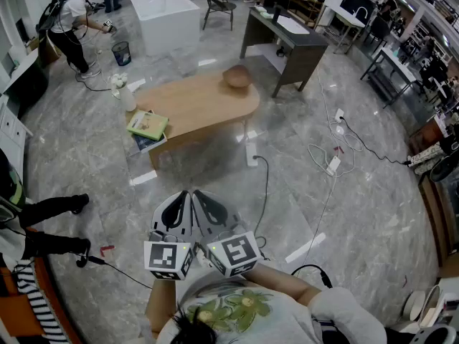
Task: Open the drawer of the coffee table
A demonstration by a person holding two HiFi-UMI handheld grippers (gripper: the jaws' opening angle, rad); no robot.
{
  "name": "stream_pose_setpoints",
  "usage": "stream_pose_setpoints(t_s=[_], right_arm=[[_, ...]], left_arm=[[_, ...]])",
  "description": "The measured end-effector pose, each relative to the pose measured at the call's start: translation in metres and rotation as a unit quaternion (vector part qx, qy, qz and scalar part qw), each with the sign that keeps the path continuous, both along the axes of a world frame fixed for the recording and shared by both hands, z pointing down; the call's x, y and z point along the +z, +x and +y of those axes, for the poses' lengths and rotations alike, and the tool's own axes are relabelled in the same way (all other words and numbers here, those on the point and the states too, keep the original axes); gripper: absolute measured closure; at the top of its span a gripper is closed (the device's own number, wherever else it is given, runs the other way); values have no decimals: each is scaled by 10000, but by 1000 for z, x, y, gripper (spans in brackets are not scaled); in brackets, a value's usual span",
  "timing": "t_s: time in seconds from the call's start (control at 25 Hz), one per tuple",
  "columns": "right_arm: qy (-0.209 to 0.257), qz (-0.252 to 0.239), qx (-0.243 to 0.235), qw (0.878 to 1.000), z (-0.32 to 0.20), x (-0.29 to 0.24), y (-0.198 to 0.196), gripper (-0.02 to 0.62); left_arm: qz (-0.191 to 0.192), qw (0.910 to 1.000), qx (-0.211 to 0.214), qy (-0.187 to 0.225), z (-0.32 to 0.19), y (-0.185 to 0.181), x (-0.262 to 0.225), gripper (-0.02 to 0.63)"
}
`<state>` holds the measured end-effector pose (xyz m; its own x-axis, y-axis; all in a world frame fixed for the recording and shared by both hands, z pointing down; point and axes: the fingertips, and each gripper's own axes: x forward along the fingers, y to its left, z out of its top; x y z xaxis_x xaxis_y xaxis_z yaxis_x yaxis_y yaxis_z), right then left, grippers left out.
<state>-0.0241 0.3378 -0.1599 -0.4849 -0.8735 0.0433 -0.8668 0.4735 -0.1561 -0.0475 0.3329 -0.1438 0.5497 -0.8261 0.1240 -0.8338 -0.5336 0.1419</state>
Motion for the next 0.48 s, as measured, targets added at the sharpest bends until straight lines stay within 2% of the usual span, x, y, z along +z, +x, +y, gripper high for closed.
stream_pose_setpoints(t_s=[0.24, 0.36, 0.48], right_arm=[[0, -117, -28, 9999, 0, 2, -3, 574], [106, -440, -226, 9987, -2, 3, -4, 572], [-24, -350, -456, 9983, -5, 13, -2, 572]], left_arm=[[-113, 9999, 0, -5, 0, -4, 1, 597], [-224, 9997, 75, -17, -2, -5, 12, 597], [-403, 9987, 249, -160, -5, 2, 30, 597]])
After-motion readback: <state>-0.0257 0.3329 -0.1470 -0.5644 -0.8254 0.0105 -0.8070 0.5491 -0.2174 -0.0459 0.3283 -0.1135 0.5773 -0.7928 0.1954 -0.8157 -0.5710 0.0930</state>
